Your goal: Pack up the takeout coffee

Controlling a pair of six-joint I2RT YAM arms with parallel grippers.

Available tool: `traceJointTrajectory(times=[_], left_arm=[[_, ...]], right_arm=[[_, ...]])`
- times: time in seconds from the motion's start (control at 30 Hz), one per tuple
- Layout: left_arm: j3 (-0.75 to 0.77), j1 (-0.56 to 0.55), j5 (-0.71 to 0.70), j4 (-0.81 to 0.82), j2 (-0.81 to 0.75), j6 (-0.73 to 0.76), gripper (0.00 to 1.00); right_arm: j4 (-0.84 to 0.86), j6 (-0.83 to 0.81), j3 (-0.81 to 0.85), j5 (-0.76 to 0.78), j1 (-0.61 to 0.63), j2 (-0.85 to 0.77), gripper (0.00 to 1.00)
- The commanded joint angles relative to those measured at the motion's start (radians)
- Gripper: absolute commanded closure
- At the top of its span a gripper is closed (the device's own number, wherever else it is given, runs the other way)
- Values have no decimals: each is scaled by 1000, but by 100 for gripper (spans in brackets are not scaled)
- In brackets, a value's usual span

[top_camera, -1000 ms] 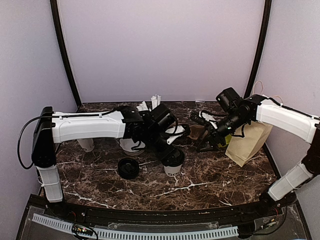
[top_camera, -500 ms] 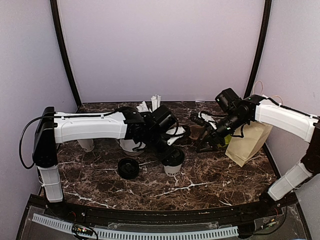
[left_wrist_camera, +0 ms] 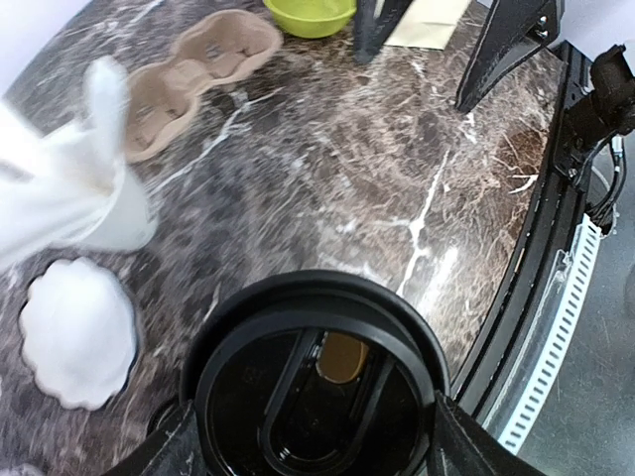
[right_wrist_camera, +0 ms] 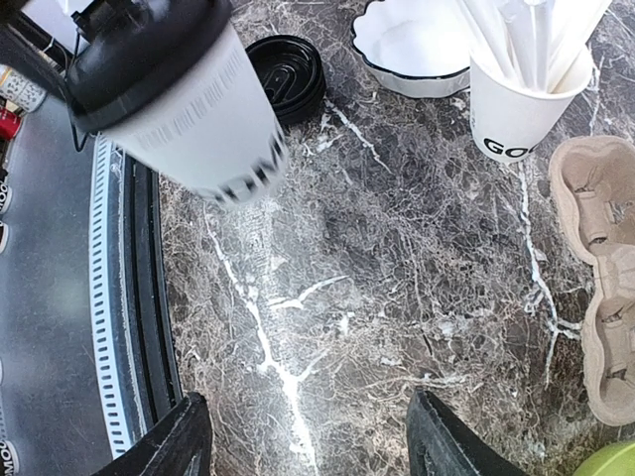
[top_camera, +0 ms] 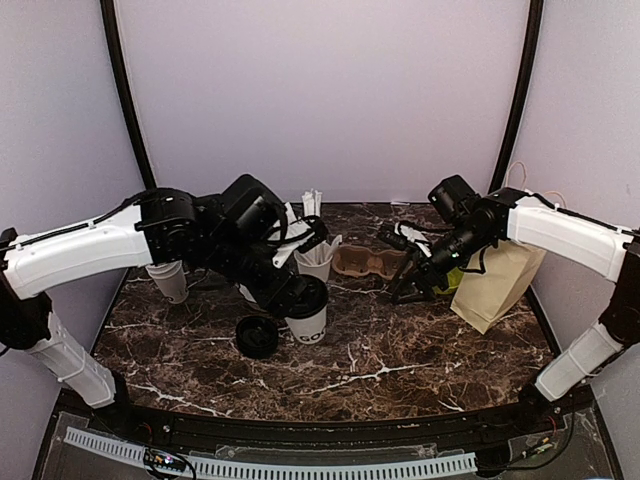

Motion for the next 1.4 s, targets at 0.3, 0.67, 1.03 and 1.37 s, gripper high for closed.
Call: traceJointTrajectory(times=[0.3, 0.67, 1.03, 1.37], left_arm=[[-162, 290, -269, -209, -220, -174, 39], [-93, 589, -308, -22, -83, -107, 37], [-79, 720, -183, 196, 55, -66, 37], [-40, 759, -169, 252, 150, -64, 36]], right_arm=[[-5, -6, 30, -32, 1, 0, 33], [-1, 0, 32, -40, 1, -2, 33], [8, -2, 11, -26, 2, -17, 33], [12, 1, 5, -17, 1, -17, 33]])
